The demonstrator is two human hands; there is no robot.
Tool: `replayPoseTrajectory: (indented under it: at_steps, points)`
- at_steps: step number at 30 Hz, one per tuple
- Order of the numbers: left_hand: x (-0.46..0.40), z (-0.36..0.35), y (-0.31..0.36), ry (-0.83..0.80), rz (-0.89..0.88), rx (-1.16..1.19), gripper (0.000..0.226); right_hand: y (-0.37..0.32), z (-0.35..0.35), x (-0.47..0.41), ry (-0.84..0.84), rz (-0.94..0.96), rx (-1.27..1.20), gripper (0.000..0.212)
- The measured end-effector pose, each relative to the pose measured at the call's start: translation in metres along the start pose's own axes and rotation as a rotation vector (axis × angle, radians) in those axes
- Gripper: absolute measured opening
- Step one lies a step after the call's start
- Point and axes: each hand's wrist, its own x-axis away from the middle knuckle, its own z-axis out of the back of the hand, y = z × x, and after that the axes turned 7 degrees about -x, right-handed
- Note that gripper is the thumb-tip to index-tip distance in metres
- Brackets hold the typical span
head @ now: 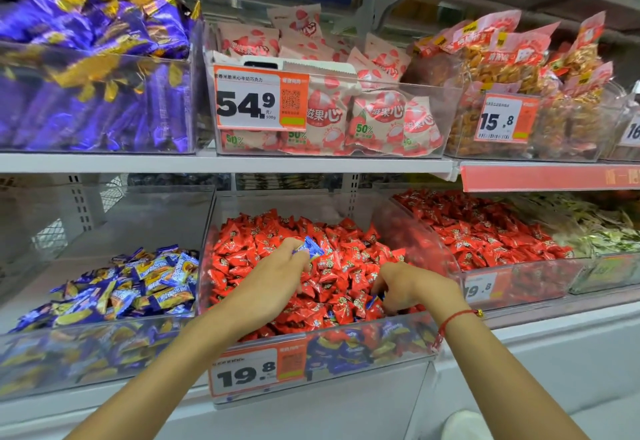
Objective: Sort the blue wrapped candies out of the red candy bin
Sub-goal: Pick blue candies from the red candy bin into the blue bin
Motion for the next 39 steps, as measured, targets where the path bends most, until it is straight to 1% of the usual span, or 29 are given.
replayPoseTrajectory:
  at_steps: [2, 4, 6, 7, 9, 13, 14, 15, 17, 18, 21, 23, 24, 26, 29, 31, 34, 36, 39]
  points:
    - [0.022, 0.005, 0.005, -0.001, -0.104, -0.068, 0.021, 0.003, -0.002, -0.002, 0.107, 0.009, 0.004, 0.033]
    - [0.020, 0.009, 0.003, 0.005, -0.169, -0.100, 0.019, 0.010, -0.004, -0.006, 0.199, 0.025, -0.021, 0.028]
    - [0.014, 0.010, 0.004, 0.043, -0.176, -0.082, 0.022, 0.017, -0.006, -0.009, 0.229, 0.079, -0.166, 0.019]
    - [0.013, 0.010, 0.004, 0.067, -0.189, -0.074, 0.023, 0.019, -0.006, -0.009, 0.256, 0.118, -0.257, 0.019]
    - [0.013, 0.008, 0.007, 0.104, -0.226, -0.055, 0.022, 0.022, -0.002, -0.009, 0.333, 0.180, -0.363, 0.021]
    - [0.012, 0.008, 0.009, 0.123, -0.262, 0.002, 0.019, 0.029, 0.004, -0.009, 0.397, 0.219, -0.358, 0.038]
    - [0.013, 0.007, 0.010, 0.129, -0.273, 0.017, 0.019, 0.030, 0.006, -0.008, 0.416, 0.221, -0.368, 0.039]
    - [0.015, 0.007, 0.011, 0.136, -0.284, 0.031, 0.017, 0.029, 0.009, -0.006, 0.434, 0.227, -0.399, 0.036]
    - [0.017, 0.006, 0.013, 0.142, -0.291, 0.050, 0.015, 0.020, 0.015, 0.002, 0.435, 0.253, -0.577, 0.019]
    - [0.017, 0.006, 0.013, 0.137, -0.284, 0.066, 0.015, 0.012, 0.019, 0.008, 0.401, 0.281, -0.707, 0.014]
    - [0.016, 0.006, 0.016, 0.147, -0.225, 0.194, 0.012, -0.018, 0.031, 0.030, 0.242, 0.434, -1.041, 0.024]
    - [0.015, 0.007, 0.017, 0.183, -0.163, 0.303, 0.012, -0.037, 0.034, 0.040, 0.173, 0.524, -1.169, 0.028]
    - [0.014, 0.007, 0.018, 0.193, -0.126, 0.354, 0.015, -0.046, 0.033, 0.043, 0.159, 0.559, -1.190, 0.027]
    - [0.016, 0.007, 0.020, 0.191, -0.051, 0.463, 0.019, -0.061, 0.028, 0.045, 0.192, 0.598, -1.175, 0.023]
    - [0.019, 0.011, 0.024, 0.168, 0.037, 0.573, 0.026, -0.070, 0.023, 0.042, 0.319, 0.586, -1.163, 0.019]
    - [0.021, 0.016, 0.029, 0.151, 0.044, 0.543, 0.030, -0.070, 0.024, 0.041, 0.358, 0.569, -1.163, 0.020]
    - [0.025, 0.019, 0.036, 0.175, -0.046, 0.354, 0.027, -0.074, 0.023, 0.041, 0.392, 0.584, -1.202, 0.018]
    - [0.029, 0.025, 0.032, 0.258, -0.136, 0.208, 0.025, -0.080, 0.019, 0.040, 0.365, 0.614, -1.197, 0.014]
    - [0.038, 0.045, 0.014, 0.478, -0.193, -0.110, 0.031, -0.080, 0.017, 0.038, 0.278, 0.607, -1.030, 0.015]
